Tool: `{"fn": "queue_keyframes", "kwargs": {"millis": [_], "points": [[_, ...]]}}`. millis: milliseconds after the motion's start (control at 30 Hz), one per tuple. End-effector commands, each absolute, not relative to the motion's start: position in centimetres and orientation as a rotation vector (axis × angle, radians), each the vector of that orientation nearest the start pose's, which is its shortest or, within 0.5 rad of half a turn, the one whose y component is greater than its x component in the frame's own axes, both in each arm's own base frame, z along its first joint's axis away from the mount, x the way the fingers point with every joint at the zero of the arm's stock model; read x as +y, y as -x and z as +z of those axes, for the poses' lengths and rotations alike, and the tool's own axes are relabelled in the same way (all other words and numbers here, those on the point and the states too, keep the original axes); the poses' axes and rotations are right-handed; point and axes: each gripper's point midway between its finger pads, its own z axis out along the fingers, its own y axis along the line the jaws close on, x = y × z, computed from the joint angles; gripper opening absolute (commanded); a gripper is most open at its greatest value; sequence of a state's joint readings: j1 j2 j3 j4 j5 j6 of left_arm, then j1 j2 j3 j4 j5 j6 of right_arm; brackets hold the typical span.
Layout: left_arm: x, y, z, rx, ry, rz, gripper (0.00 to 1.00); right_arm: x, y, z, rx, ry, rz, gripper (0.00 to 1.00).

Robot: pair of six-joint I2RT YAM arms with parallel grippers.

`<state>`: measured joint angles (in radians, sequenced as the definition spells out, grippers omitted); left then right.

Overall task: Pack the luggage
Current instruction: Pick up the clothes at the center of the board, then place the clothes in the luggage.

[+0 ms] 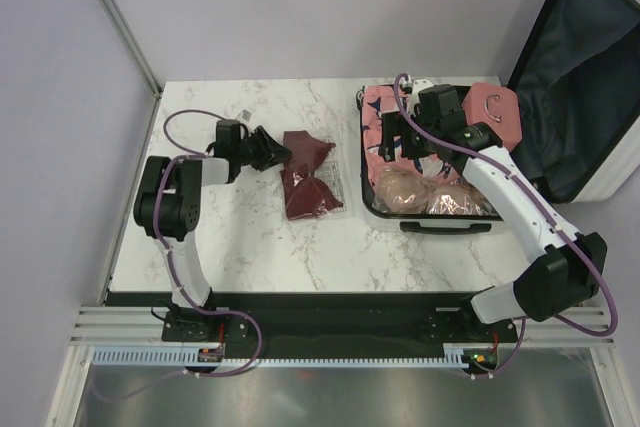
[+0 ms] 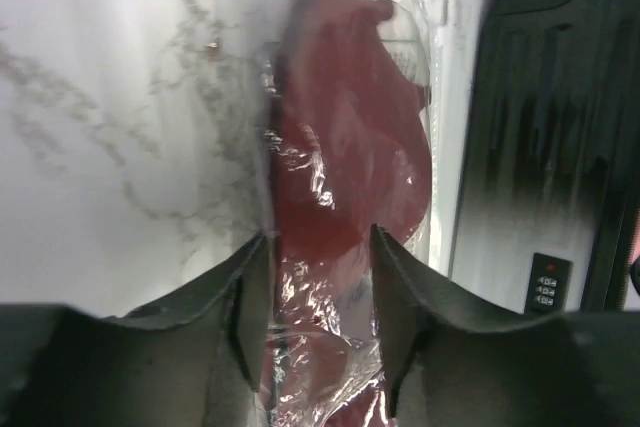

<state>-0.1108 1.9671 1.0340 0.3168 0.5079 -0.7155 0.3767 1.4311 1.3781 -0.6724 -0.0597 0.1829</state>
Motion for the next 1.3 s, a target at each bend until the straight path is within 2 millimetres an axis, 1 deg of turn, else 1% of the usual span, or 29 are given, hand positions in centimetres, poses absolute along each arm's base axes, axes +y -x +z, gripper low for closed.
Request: {"fn": "queue_keyframes", "kwargs": {"millis": [0,67,100,167,200,233,300,333,400,433,467,533,567,600,633,700,733,767,800,833,867,900,1000,1100,1167,1267], "points": [[-18.4,-47.6,7.8,2.152,0.368,-1.123,0.46,16.8,-35.7,22.7,2.295,0.24,0.414,0.9],[-18.9,-47.8,8.7,2.131,0.379,-1.15,0.32,16.8,-35.6,22.5,2.299,0.235,0.42,0.9],[-19.0,-47.8,9.1,2.122,0.383,-1.156,0.18,16.9,-35.6,22.4,2.301,0.233,0.424,0.9],[-19.0,-48.0,9.9,2.103,0.388,-1.161,0.06,17.0,-35.5,22.3,2.302,0.234,0.432,0.9],[-18.9,-48.0,10.3,2.093,0.388,-1.161,0.02,17.0,-35.5,22.3,2.302,0.234,0.434,0.89],[-18.9,-48.0,11.5,2.068,0.376,-1.169,0.02,17.1,-35.5,22.3,2.304,0.237,0.437,0.9],[-19.0,-48.0,13.3,2.029,0.371,-1.185,0.02,17.2,-35.6,22.3,2.305,0.236,0.443,0.9],[-18.8,-48.0,15.5,1.981,0.363,-1.186,0.02,17.4,-35.6,22.4,2.303,0.239,0.458,0.9],[-18.6,-48.0,18.6,1.911,0.36,-1.191,0.02,17.8,-35.6,22.5,2.301,0.233,0.479,0.89],[-18.2,-48.2,19.9,1.875,0.372,-1.173,0.02,18.0,-35.9,22.8,2.294,0.23,0.493,0.89],[-18.0,-47.9,22.8,1.814,0.354,-1.175,0.02,18.3,-35.9,22.9,2.291,0.232,0.514,0.89],[-17.6,-47.9,25.7,1.748,0.343,-1.167,0.02,19.1,-36.4,23.6,2.271,0.209,0.56,0.89],[-17.6,-47.6,27.4,1.715,0.339,-1.178,0.02,19.7,-36.4,23.9,2.265,0.206,0.601,0.89],[-17.6,-47.7,28.5,1.692,0.338,-1.186,0.02,20.1,-36.6,24.3,2.261,0.173,0.634,0.89],[-17.5,-47.6,29.5,1.664,0.338,-1.197,0.02,20.8,-37.2,25.1,2.235,0.157,0.672,0.89],[-17.3,-47.4,31.5,1.605,0.379,-1.231,0.02,22.0,-37.4,26.3,2.209,0.143,0.76,0.89],[-17.0,-47.4,32.4,1.568,0.393,-1.235,0.02,22.8,-37.9,27.5,2.172,0.1,0.817,0.89],[-16.8,-47.3,33.2,1.54,0.419,-1.245,0.02,23.3,-38.1,28.0,2.154,0.088,0.848,0.89],[-16.2,-47.3,34.9,1.488,0.435,-1.227,0.02,24.2,-38.4,29.0,2.111,0.091,0.903,0.89],[-16.0,-47.2,35.7,1.468,0.443,-1.215,0.02,24.6,-38.4,29.7,2.095,0.059,0.944,0.89],[-15.7,-47.1,37.0,1.436,0.446,-1.207,0.02,25.1,-38.5,30.2,2.079,0.048,0.974,0.89],[-15.2,-47.0,38.3,1.401,0.465,-1.188,0.02,25.9,-38.6,31.3,2.034,0.059,1.015,0.89],[-14.9,-46.5,41.3,1.337,0.47,-1.165,0.02,27.4,-38.4,32.8,1.986,0.045,1.121,0.89],[-15.3,-45.9,43.4,1.275,0.485,-1.151,0.02,28.7,-38.0,33.0,1.981,0.003,1.222,0.89],[-15.4,-45.3,44.7,1.24,0.5,-1.154,0.02,29.2,-37.6,33.1,1.974,-0.041,1.279,0.89],[-15.7,-44.5,46.9,1.181,0.53,-1.137,0.02,29.2,-37.0,33.2,1.942,-0.104,1.351,0.89]]}}
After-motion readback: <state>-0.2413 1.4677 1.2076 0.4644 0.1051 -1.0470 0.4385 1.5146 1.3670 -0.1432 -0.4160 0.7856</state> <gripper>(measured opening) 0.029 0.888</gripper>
